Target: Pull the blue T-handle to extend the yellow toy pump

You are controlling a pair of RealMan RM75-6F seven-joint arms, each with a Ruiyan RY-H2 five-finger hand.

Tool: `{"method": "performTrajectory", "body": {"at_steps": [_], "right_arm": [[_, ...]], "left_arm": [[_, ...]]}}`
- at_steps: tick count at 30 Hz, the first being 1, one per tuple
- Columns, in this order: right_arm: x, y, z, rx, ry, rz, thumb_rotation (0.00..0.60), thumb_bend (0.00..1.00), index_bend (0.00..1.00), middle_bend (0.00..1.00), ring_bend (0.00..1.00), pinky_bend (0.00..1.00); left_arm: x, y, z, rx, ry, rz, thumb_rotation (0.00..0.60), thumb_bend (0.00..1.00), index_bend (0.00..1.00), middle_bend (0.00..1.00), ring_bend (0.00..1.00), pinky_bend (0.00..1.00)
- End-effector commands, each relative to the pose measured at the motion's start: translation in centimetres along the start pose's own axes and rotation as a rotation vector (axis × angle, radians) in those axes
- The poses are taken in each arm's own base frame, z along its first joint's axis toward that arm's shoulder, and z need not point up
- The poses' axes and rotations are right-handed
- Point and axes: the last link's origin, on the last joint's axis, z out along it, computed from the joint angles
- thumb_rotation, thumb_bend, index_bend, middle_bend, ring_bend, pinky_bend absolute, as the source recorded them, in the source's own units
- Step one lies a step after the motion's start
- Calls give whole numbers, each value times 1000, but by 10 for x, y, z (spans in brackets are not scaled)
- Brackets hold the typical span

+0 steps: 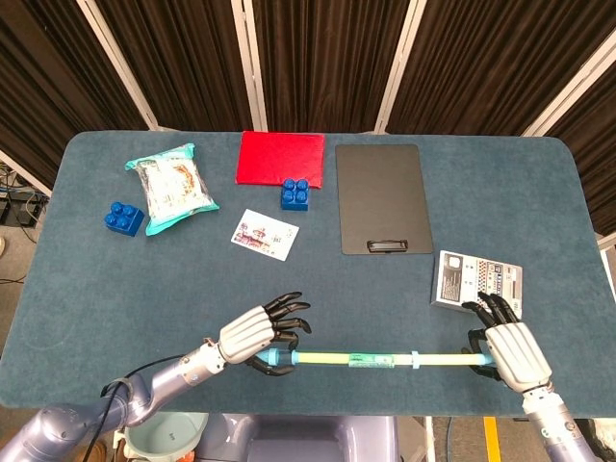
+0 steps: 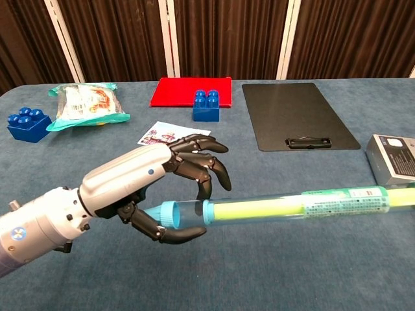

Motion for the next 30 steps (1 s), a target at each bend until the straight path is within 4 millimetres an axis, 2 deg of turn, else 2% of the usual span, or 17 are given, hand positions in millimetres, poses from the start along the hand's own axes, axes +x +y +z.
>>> {"method": "performTrajectory", "body": {"at_steps": [1,16,30], "right_arm": [[2,3,0,-10,4,-4,600,407,817,226,84,86],[23,18,2,-84,64,12,600,389,817,226,87,86],[35,35,9,-153,105,55,600,377,817,226,91,86]], "left_arm": [[7,0,-6,5,2,15,600,612,765,313,90,0],[33,-4,-37,49,70,134,600,611,763,315,90,0],[65,-10,-80,110,198,211,600,610,762,318,91,0]]}}
